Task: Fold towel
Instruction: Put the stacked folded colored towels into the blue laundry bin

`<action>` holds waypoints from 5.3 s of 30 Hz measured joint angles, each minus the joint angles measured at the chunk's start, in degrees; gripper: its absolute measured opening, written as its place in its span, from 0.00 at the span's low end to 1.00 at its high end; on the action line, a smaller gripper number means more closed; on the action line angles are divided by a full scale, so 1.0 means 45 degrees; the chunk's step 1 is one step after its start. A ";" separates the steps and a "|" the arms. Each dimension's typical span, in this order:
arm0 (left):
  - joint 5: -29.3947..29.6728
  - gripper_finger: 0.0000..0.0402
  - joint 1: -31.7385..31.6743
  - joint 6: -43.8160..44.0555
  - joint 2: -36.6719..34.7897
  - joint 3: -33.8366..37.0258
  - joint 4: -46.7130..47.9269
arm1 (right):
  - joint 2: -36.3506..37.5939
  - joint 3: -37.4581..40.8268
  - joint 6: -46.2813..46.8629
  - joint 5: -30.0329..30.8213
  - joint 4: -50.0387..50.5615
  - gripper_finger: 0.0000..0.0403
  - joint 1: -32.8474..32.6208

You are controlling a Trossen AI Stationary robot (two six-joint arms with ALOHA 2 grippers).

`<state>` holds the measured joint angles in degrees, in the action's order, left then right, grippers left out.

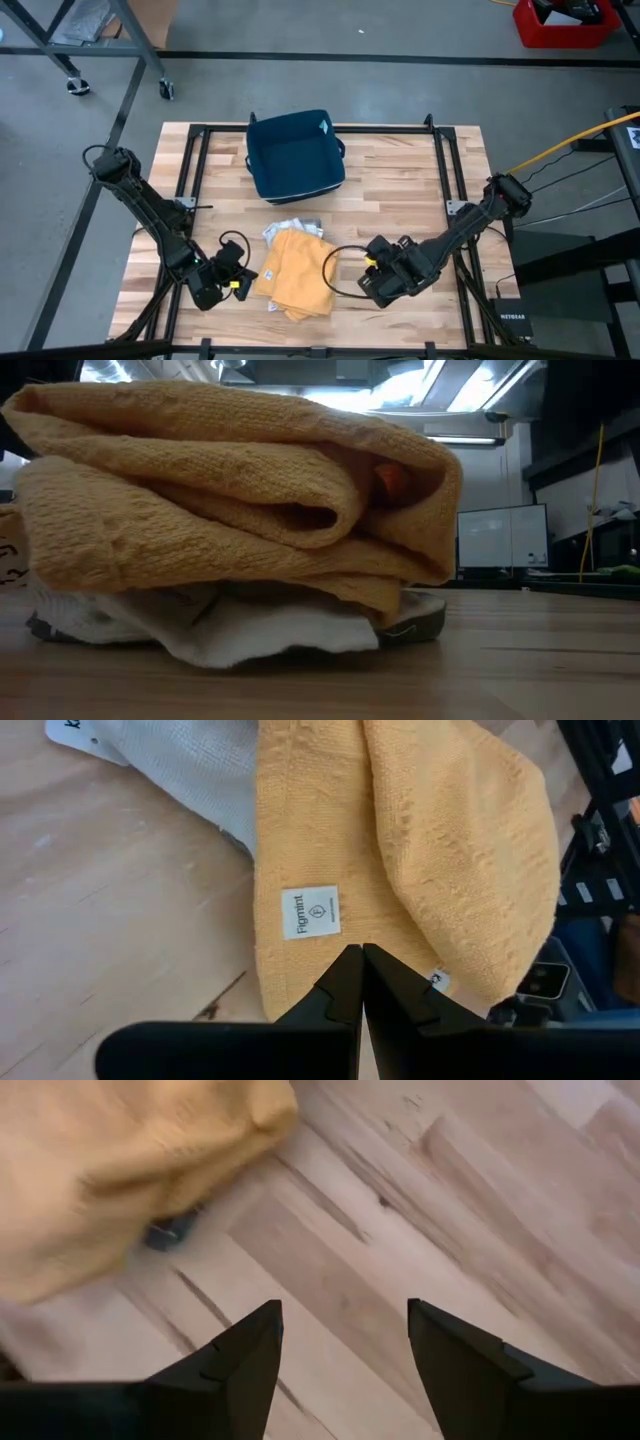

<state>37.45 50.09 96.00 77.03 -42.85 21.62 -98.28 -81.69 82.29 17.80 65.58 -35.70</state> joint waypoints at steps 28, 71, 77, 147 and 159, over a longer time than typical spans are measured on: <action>0.0008 0.01 -0.1244 0.0636 0.0000 0.0005 -0.0331 | 0.9424 -0.5897 -0.9633 0.5072 0.0807 0.55 -0.0064; 0.0221 0.01 -0.4436 -0.3080 -0.0029 0.0005 -0.0508 | 1.0530 1.5283 -0.3665 0.5192 -1.9746 0.55 -0.0059; 0.0238 0.01 -0.4577 -0.3359 -0.0029 0.0005 -0.0824 | 0.9692 1.5591 -0.3673 0.5760 -2.0053 0.55 -0.0059; -0.4566 0.44 -0.4759 0.2467 0.2724 0.0321 -0.1093 | 0.3789 1.3566 0.1320 0.2766 -2.0633 0.55 0.0030; -0.4711 0.44 -0.4597 0.2192 0.2744 0.0321 -0.1624 | -0.0252 1.0110 0.0359 -0.0875 -2.0661 0.55 0.1430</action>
<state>16.25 29.41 105.86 89.38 -41.41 14.31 -99.41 -36.19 83.90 13.86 -27.39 -29.27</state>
